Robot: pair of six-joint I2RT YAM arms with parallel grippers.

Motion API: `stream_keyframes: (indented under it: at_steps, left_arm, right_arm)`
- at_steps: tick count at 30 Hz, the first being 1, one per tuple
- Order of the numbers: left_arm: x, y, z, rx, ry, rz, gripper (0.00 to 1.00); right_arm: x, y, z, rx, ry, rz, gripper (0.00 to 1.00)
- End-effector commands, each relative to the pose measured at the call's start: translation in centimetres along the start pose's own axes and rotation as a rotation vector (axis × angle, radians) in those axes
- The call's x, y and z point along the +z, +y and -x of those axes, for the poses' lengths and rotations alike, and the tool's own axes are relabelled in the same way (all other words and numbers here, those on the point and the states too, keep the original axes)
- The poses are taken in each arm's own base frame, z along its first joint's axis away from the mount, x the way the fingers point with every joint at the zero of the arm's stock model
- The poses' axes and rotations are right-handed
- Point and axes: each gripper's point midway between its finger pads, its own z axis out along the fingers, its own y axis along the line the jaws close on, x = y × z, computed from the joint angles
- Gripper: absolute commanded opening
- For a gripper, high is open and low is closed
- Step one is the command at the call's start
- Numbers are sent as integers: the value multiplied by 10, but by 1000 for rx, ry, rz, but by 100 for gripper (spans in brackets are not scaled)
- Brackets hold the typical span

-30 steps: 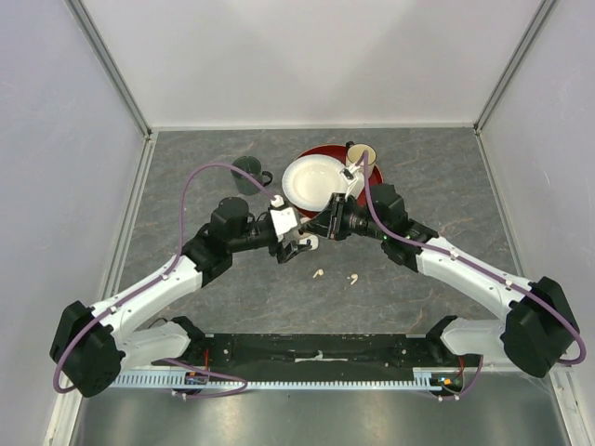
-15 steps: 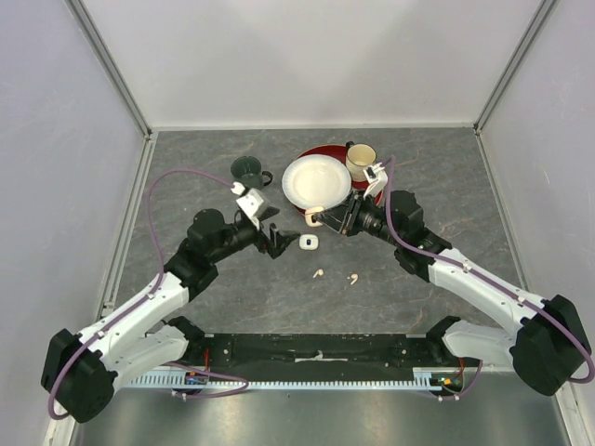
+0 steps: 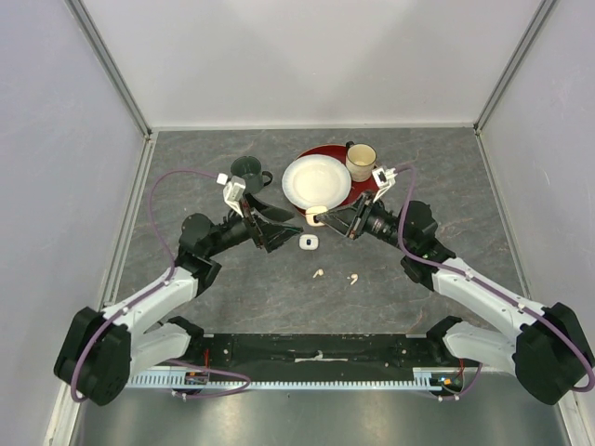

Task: Insert the wireless bluetooth earbuds into the charging case
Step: Pick up the charging case at the center of the board.

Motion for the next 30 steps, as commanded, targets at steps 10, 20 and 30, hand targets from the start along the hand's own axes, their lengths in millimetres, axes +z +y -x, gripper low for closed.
stream_keyframes:
  at_steps: [10, 20, 30]
  left_arm:
    - [8, -35, 15, -159, -85, -237, 66]
    - [23, -35, 14, -179, -81, -252, 61]
    - [33, -39, 16, -179, -97, -275, 48]
  right_arm:
    - [-11, 43, 18, -37, -86, 202, 0]
    - [-9, 45, 14, -14, -78, 229, 0]
    - [-7, 42, 9, -5, -56, 233, 0]
